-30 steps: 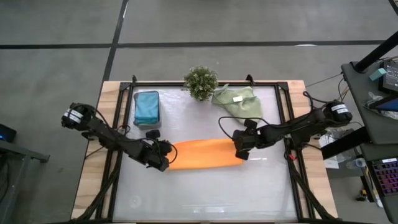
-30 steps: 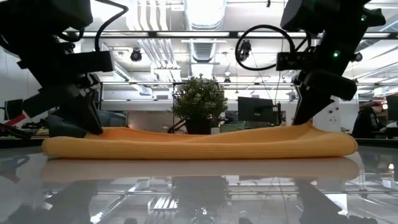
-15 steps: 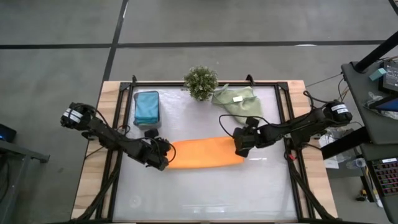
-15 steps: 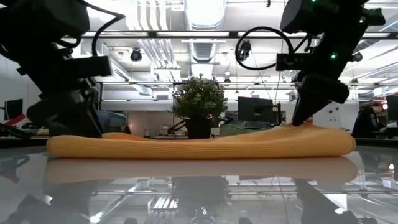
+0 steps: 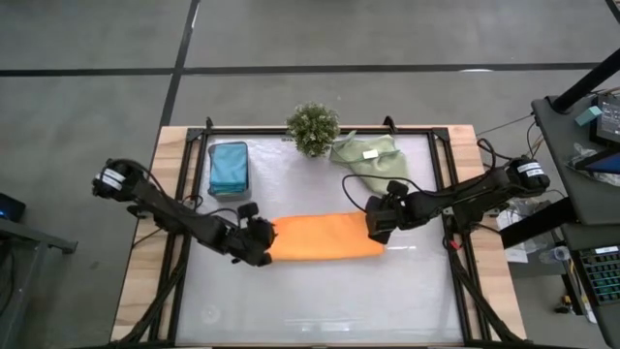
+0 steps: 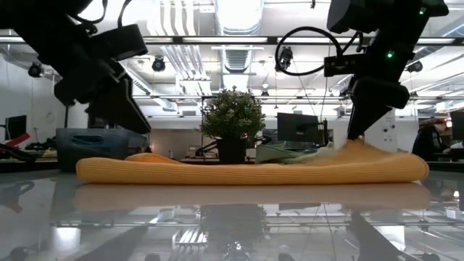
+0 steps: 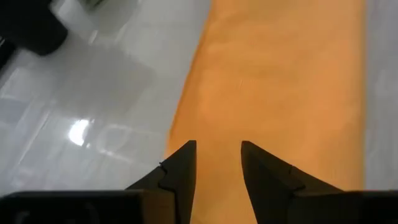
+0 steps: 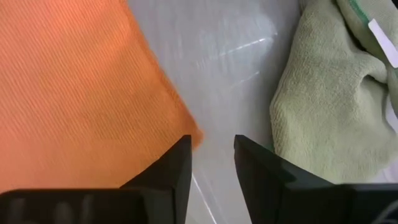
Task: Fold microfiber towels
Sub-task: Fold the orange microfiber cloth
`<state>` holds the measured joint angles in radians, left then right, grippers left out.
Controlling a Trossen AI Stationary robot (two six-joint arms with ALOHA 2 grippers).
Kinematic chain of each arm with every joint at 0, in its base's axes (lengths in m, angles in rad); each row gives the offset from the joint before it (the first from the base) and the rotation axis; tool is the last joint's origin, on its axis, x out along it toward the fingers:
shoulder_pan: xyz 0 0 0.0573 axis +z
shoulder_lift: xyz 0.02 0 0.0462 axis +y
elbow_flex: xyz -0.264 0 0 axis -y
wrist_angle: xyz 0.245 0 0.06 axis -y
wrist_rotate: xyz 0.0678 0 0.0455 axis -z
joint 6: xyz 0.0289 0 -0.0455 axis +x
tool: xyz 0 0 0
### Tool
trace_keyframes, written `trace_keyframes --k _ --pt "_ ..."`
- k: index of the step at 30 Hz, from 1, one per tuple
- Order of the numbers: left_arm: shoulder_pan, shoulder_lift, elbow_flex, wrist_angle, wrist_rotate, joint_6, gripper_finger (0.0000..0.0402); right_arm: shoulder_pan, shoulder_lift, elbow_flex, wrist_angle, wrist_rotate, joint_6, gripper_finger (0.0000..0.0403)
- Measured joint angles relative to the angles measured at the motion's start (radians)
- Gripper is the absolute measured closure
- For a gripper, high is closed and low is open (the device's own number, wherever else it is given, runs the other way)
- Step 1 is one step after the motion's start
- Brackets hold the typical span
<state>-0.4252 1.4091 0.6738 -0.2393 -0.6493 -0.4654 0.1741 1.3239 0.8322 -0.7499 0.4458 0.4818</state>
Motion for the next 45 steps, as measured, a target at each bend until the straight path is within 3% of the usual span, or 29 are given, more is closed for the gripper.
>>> trace_keyframes --k 4,10,17,25,31,37,45 --pt "0.003 0.049 -0.032 0.130 -0.008 0.035 0.0290 0.000 0.000 0.001 -0.001 0.000 -0.015 0.0291" --pt "0.028 0.153 -0.042 0.127 -0.110 0.028 0.0290 0.000 0.000 0.001 0.000 0.002 -0.055 0.0283" --pt "0.111 0.259 -0.038 0.123 -0.137 0.028 0.0290 0.000 0.000 -0.001 0.089 0.011 -0.048 0.0281" --pt "0.124 0.219 -0.037 0.099 -0.117 0.098 0.0290 0.000 -0.006 0.001 0.100 0.012 -0.073 0.0290" --pt "0.125 0.132 -0.038 0.023 -0.116 0.141 0.0290 -0.005 -0.029 0.038 0.027 -0.167 0.094 0.0280" --pt "0.124 0.058 -0.038 0.011 -0.117 0.171 0.0290 -0.006 -0.050 0.039 0.026 -0.402 0.293 0.0229" --pt "0.124 0.017 -0.040 -0.021 -0.110 0.186 0.0290 0.025 -0.054 -0.029 0.024 -0.446 0.569 0.0154"
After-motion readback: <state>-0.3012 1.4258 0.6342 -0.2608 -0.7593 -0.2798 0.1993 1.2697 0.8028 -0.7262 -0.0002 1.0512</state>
